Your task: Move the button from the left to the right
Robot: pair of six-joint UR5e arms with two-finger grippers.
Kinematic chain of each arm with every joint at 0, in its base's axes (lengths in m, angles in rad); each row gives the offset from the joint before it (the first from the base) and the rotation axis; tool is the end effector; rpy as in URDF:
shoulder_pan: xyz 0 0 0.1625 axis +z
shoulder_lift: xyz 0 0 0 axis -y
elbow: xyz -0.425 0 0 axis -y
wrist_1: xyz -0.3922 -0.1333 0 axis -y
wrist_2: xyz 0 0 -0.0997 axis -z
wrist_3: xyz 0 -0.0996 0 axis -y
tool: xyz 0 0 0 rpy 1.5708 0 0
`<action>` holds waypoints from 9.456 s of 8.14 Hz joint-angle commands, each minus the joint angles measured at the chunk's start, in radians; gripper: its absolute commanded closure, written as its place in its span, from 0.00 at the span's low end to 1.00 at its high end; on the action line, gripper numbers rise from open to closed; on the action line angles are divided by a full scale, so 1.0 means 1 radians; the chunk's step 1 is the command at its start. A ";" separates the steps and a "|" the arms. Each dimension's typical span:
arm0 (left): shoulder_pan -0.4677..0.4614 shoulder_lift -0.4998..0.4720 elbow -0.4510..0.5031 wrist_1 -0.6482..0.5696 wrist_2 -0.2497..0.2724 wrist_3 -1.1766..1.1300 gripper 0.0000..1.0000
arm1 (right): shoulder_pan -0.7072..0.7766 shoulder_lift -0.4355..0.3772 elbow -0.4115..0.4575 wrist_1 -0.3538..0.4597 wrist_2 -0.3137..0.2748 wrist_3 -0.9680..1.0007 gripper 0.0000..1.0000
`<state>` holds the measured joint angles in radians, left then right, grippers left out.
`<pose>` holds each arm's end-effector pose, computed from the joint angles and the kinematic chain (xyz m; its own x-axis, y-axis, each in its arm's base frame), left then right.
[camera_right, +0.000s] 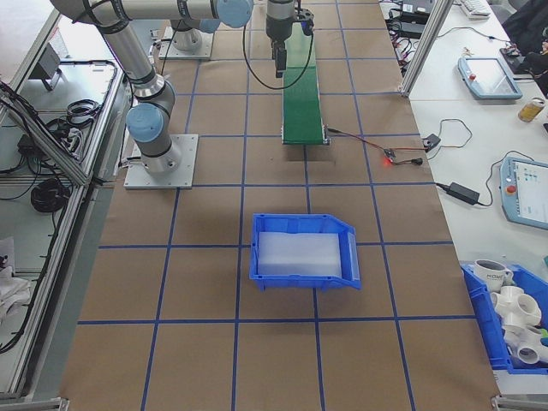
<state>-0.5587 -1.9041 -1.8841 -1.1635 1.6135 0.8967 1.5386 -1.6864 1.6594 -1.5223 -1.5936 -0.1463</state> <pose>0.3771 -0.3879 0.2075 -0.9795 -0.1231 0.1593 -0.0937 0.9791 0.1804 0.1168 -0.4446 0.4936 -0.9933 -0.1143 0.0194 -0.1138 0.9932 0.0246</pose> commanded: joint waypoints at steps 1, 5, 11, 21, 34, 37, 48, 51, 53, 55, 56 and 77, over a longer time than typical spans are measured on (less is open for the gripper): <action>-0.119 0.147 0.060 -0.128 -0.006 -0.106 0.94 | 0.000 0.001 0.000 -0.001 -0.002 0.001 0.00; -0.462 0.191 0.126 -0.229 -0.007 -0.609 0.94 | 0.000 0.001 0.002 0.001 0.001 0.001 0.00; -0.679 0.203 0.116 -0.217 -0.216 -1.661 1.00 | 0.002 0.001 0.002 0.001 0.004 0.002 0.00; -0.736 0.120 0.056 -0.015 -0.247 -1.923 1.00 | 0.002 0.001 0.002 0.001 0.009 0.004 0.00; -0.736 0.071 -0.023 0.110 -0.222 -1.924 0.00 | 0.002 0.001 0.003 0.001 0.009 0.002 0.00; -0.736 0.071 -0.023 0.111 -0.222 -1.924 0.00 | 0.002 0.001 0.003 0.001 0.009 0.004 0.00; -0.814 0.252 0.346 -0.283 -0.032 -1.350 0.00 | -0.005 0.285 0.098 -0.414 0.061 0.008 0.00; -0.955 0.296 0.421 -0.337 -0.029 -1.202 0.00 | -0.005 0.396 0.106 -0.545 0.061 0.013 0.01; -0.963 0.356 0.415 -0.347 -0.032 -1.127 0.00 | -0.006 0.395 0.105 -0.539 0.080 0.022 0.00; -0.987 0.365 0.416 -0.384 -0.046 -1.125 0.00 | -0.006 0.393 0.105 -0.501 0.143 0.133 0.01; -0.992 0.361 0.415 -0.381 -0.049 -1.127 0.00 | -0.006 0.392 0.105 -0.503 0.209 0.205 0.01; -0.994 0.375 0.389 -0.383 -0.047 -1.122 0.00 | 0.083 0.445 0.112 -0.458 0.040 0.360 0.88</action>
<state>-1.5524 -1.5293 -1.4960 -1.5462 1.5658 -0.2256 1.6224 -1.2396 1.7729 -2.0236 -1.4924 0.2796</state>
